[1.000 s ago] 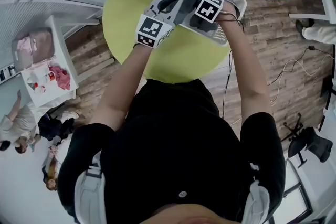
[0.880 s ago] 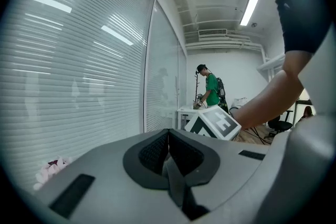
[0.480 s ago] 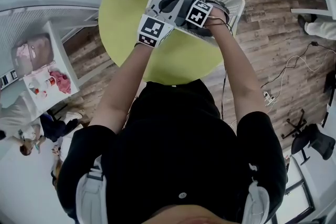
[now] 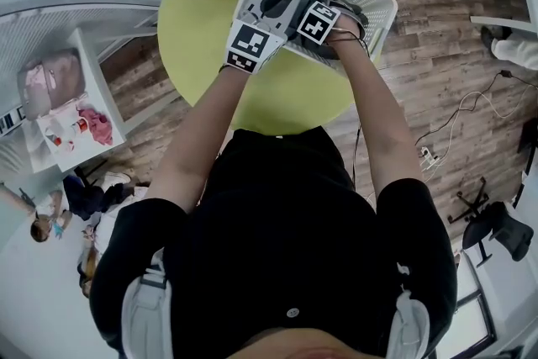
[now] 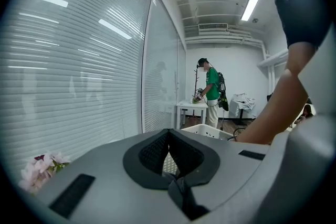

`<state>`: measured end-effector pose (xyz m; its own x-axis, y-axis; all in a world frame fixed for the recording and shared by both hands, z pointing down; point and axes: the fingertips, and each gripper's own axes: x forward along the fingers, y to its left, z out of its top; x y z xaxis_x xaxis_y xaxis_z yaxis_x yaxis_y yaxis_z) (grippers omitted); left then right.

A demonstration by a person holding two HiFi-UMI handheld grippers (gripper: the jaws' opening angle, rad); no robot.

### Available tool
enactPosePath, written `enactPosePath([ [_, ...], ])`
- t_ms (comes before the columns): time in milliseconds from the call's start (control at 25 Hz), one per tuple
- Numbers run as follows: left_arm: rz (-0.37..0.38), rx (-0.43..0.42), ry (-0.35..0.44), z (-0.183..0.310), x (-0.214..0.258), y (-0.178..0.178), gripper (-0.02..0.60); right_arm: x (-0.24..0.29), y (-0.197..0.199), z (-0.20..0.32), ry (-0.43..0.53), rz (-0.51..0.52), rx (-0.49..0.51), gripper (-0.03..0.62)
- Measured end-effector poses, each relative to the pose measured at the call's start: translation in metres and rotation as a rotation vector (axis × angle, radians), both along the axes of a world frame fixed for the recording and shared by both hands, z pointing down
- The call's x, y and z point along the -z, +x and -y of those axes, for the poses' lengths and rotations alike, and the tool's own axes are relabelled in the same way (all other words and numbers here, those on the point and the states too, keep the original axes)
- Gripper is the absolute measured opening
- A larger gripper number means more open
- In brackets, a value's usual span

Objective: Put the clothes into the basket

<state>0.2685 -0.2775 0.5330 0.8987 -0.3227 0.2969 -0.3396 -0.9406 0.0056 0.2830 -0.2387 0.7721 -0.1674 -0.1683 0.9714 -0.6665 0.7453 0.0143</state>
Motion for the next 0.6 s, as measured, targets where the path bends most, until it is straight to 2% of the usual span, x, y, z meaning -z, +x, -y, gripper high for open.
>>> enactPosePath([
  [280, 0.009, 0.010, -0.002, -0.003, 0.000, -0.006, 0.011, -0.003, 0.000, 0.001, -0.002, 0.011, -0.016, 0.402],
  [600, -0.013, 0.026, -0.010, -0.006, 0.014, -0.009, 0.011, 0.051, 0.008, 0.008, 0.041, 0.045, -0.028, 0.402],
])
